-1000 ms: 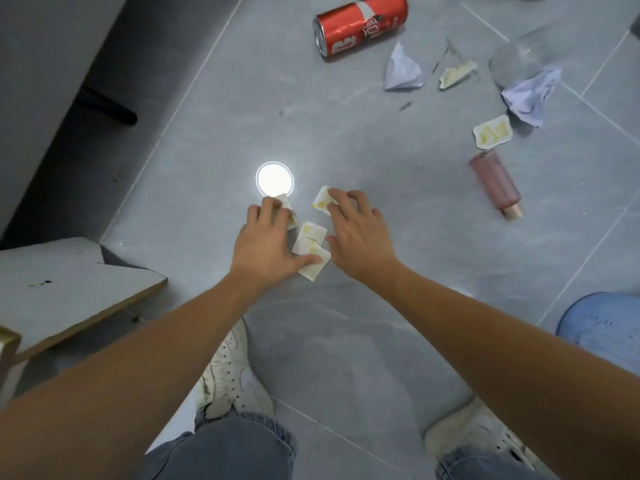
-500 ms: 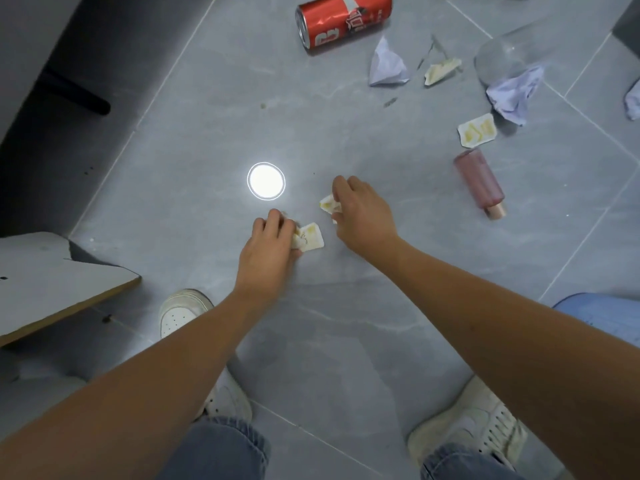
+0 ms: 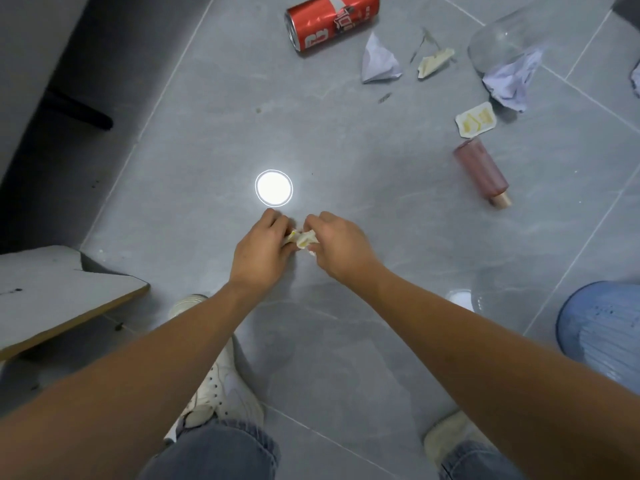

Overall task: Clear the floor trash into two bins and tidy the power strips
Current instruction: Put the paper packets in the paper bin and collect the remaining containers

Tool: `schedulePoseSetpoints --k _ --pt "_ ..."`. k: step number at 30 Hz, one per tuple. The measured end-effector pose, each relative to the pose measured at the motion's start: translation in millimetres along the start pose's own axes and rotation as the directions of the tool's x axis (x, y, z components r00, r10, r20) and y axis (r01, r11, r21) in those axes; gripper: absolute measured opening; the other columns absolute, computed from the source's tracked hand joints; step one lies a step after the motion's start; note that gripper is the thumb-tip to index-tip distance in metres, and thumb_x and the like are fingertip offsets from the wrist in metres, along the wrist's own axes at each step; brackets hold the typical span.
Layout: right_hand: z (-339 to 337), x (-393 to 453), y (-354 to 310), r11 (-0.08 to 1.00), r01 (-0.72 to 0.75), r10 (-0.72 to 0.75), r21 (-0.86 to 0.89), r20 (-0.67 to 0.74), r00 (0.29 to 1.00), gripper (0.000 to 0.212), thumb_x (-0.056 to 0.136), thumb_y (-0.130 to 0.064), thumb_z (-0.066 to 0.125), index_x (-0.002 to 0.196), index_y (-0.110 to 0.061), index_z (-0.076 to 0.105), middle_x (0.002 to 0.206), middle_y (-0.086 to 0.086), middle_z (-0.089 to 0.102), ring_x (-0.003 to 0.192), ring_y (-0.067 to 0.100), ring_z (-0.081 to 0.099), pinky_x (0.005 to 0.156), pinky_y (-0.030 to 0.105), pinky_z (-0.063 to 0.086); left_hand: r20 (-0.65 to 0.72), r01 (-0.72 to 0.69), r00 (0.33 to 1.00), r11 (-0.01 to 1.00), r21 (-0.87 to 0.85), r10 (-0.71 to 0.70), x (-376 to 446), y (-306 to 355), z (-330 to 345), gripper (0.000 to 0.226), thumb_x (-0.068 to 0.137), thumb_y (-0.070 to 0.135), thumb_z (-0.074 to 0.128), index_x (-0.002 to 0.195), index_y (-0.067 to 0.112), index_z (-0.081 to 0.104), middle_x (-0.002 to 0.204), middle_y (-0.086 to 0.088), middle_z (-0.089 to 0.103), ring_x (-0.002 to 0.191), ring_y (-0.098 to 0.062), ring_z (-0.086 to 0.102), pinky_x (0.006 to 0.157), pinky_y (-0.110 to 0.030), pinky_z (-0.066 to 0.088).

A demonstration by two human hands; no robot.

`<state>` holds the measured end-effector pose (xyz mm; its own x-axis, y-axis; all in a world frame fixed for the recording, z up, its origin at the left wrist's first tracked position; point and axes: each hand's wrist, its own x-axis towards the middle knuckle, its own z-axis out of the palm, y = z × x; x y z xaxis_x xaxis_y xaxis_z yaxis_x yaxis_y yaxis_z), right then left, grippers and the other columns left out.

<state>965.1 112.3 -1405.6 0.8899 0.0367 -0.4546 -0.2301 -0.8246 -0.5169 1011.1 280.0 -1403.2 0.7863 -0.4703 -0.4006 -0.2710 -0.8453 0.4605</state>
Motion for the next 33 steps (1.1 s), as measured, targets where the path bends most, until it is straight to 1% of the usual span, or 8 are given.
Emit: schedulePoseSetpoints --k 6,10,13,17,22,27,30,33 --pt "-26 -30 19 0.979 -0.187 0.195 0.085 -0.096 0.976 0.013 0.091 -0.017 0.065 0.1 -0.008 0.061 0.102 0.011 0.059 0.089 0.036 0.059 0.07 0.041 0.043 -0.027 -0.001 1.0 1.0 0.004 0.001 -3 15 -23 0.024 0.092 0.032 0.07 0.088 0.021 0.05 0.091 0.013 0.039 0.069 -0.017 0.047 0.056 -0.03 0.033" --pt "-92 -90 29 0.941 -0.247 0.299 0.231 -0.231 0.926 0.012 0.091 -0.017 0.068 0.093 -0.009 0.06 0.097 0.007 0.053 0.08 0.032 0.057 0.067 0.046 0.047 -0.017 -0.072 0.997 0.997 0.0 0.072 -15 89 -48 0.024 0.093 0.032 0.07 0.087 0.023 0.049 0.09 0.01 0.046 0.068 -0.018 0.049 0.053 -0.033 0.041" --pt "-159 -157 44 0.864 -0.303 0.457 0.401 -0.375 0.807 0.012 0.089 -0.017 0.071 0.092 -0.011 0.061 0.098 0.001 0.049 0.071 0.025 0.056 0.066 0.042 0.049 0.021 -0.16 0.987 0.985 -0.065 0.162 -28 179 -65 0.024 0.092 0.031 0.071 0.088 0.025 0.049 0.091 0.011 0.048 0.067 -0.015 0.049 0.051 -0.027 0.034" --pt "-242 -266 79 0.755 -0.337 0.643 0.562 -0.536 0.547 0.014 0.087 -0.017 0.076 0.091 -0.015 0.062 0.1 -0.002 0.048 0.072 0.014 0.055 0.07 0.03 0.048 0.067 -0.317 0.941 0.931 -0.182 0.333 -47 325 -78 0.025 0.091 0.031 0.073 0.089 0.027 0.048 0.092 0.012 0.048 0.07 -0.013 0.048 0.051 -0.02 0.035" --pt "-281 -395 144 0.579 -0.464 0.815 0.67 -0.488 0.313 0.012 0.091 -0.018 0.073 0.098 -0.016 0.064 0.107 -0.003 0.05 0.09 0.019 0.059 0.085 0.044 0.053 0.163 -0.499 0.823 0.83 -0.248 0.544 -79 488 -55 0.023 0.091 0.03 0.071 0.088 0.024 0.049 0.094 0.008 0.048 0.073 -0.015 0.051 0.055 -0.035 0.044" --pt "-262 -456 192 0.519 -0.54 0.855 0.663 -0.397 0.334 0.014 0.09 -0.021 0.074 0.094 -0.021 0.061 0.099 -0.011 0.045 0.074 0.006 0.055 0.068 0.032 0.049 0.35 -0.482 0.781 0.856 -0.187 0.517 -89 550 11 0.019 0.09 0.031 0.07 0.092 0.021 0.054 0.096 0.008 0.05 0.087 -0.02 0.057 0.064 -0.034 0.043" --pt "-252 -461 216 0.501 -0.615 0.866 0.609 -0.343 0.365 0.019 0.087 -0.02 0.075 0.101 -0.019 0.062 0.106 -0.005 0.048 0.089 0.016 0.058 0.07 0.034 0.051 0.474 -0.542 0.735 0.84 -0.02 0.485 -86 553 38 0.038 0.085 0.045 0.072 0.116 0.026 0.059 0.116 0.005 0.054 0.112 -0.02 0.049 0.08 -0.036 0.048" --pt "-248 -456 222 0.474 -0.681 0.881 0.559 -0.301 0.366 0.027 0.084 -0.012 0.07 0.109 -0.017 0.062 0.114 0.0 0.05 0.101 0.022 0.057 0.069 0.033 0.049 0.475 -0.571 0.753 0.811 0.126 0.456 -82 544 35 0.053 0.084 0.058 0.068 0.129 0.032 0.055 0.123 0.006 0.052 0.118 -0.02 0.046 0.089 -0.04 0.046"
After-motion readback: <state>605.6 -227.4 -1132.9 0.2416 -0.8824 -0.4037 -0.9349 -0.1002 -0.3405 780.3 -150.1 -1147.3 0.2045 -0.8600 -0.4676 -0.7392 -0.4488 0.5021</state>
